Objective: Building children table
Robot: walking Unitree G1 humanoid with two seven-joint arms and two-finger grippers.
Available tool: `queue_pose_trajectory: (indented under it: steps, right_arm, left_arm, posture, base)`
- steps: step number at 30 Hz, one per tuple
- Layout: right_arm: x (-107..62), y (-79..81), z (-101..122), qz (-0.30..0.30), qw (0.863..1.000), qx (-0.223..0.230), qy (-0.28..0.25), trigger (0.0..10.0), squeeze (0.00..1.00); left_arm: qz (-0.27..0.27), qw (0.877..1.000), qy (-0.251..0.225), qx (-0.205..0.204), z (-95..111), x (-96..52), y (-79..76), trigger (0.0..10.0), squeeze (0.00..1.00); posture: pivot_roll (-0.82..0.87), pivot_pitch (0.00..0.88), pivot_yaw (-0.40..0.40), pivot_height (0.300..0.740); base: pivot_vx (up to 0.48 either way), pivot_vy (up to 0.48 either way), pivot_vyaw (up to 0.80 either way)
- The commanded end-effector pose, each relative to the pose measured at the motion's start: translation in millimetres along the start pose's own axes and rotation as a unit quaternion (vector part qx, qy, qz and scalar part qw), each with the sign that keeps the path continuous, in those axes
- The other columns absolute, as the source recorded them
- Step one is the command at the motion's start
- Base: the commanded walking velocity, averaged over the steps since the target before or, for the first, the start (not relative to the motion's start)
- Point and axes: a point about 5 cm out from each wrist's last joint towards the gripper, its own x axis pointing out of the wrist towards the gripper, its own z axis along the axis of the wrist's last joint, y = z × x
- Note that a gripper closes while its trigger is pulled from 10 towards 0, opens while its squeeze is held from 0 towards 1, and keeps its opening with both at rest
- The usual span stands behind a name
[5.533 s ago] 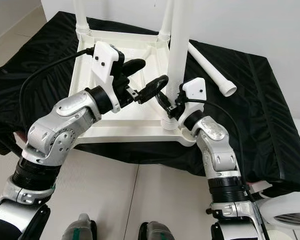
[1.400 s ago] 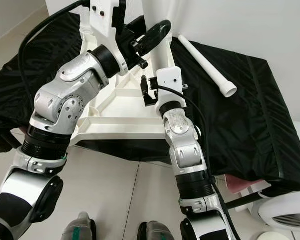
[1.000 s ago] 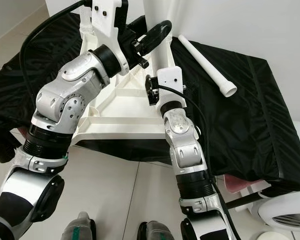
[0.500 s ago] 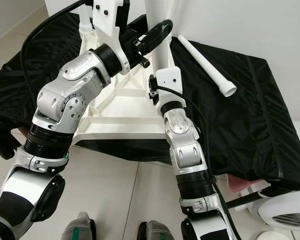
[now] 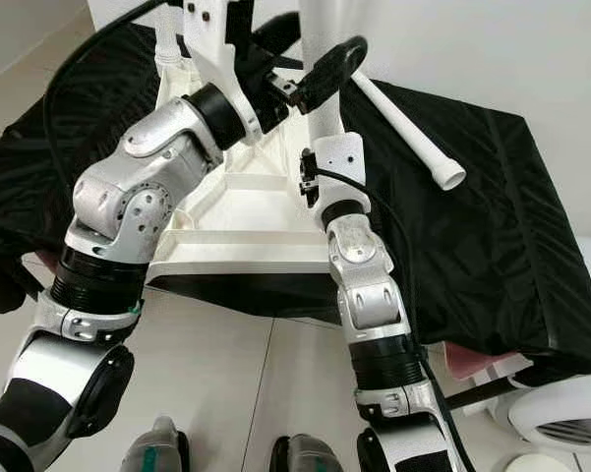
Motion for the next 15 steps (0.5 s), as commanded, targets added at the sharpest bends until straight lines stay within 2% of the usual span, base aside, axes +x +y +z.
queue_pose_trajectory:
  steps: [1,4,5,6,7,13,14,15]
  right_arm:
    - [2.5,-11.4,1,-0.023,0.999,0.025,0.006,10.0,0.00]
    - [2.9,-16.0,1,-0.030,0.999,0.027,0.005,10.0,0.00]
    - [2.9,-21.7,1,-0.038,0.999,0.027,0.004,10.0,0.00]
    - [2.9,-21.7,1,-0.038,0.999,0.027,0.004,10.0,0.00]
    - [1.8,-31.3,0,-0.050,0.998,0.025,0.002,10.0,0.00]
    - [-1.6,-43.0,-2,-0.054,0.998,0.018,-0.001,10.0,0.00]
    - [-5.0,-50.0,-3,-0.051,0.999,0.018,-0.003,10.0,0.00]
    - [-5.0,-50.0,-3,-0.051,0.999,0.018,-0.003,10.0,0.00]
  left_arm:
    - [-0.041,0.999,0.000,-0.016,-1,-2.8,-7.5,10.0,1.00]
    - [-0.033,0.999,0.002,-0.019,-2,-5.1,-5.7,10.0,1.00]
    - [-0.020,1.000,0.003,-0.023,-4,-8.2,-2.3,10.0,0.44]
    - [-0.020,1.000,0.003,-0.023,-4,-8.2,-2.3,10.0,0.44]
    - [0.007,0.999,0.005,-0.033,-7,-13.8,4.3,10.0,0.00]
    - [0.044,0.998,0.015,-0.034,-13,-21.6,12.6,10.0,0.00]
    - [0.060,0.997,0.037,-0.015,-22,-27.9,15.0,10.0,0.00]
    - [0.060,0.997,0.037,-0.015,-22,-27.9,15.0,10.0,0.00]
  posture:
    - [0.06,0.047,-0.100,0.740]
    - [0.06,0.047,-0.100,0.740]
    - [0.06,0.046,-0.100,0.740]
    - [0.06,0.046,-0.100,0.740]
    - [0.06,0.045,-0.100,0.740]
    - [0.06,0.044,-0.101,0.740]
    - [0.06,0.042,-0.099,0.740]
    - [0.06,0.042,-0.099,0.740]
  base:
    - [0.000,0.000,0.00]
    - [0.000,0.000,0.00]
    - [0.000,0.000,0.00]
    - [0.000,0.000,0.00]
    - [0.000,0.000,0.00]
    - [0.000,0.000,0.00]
    - [0.000,0.000,0.00]
    - [0.000,0.000,0.00]
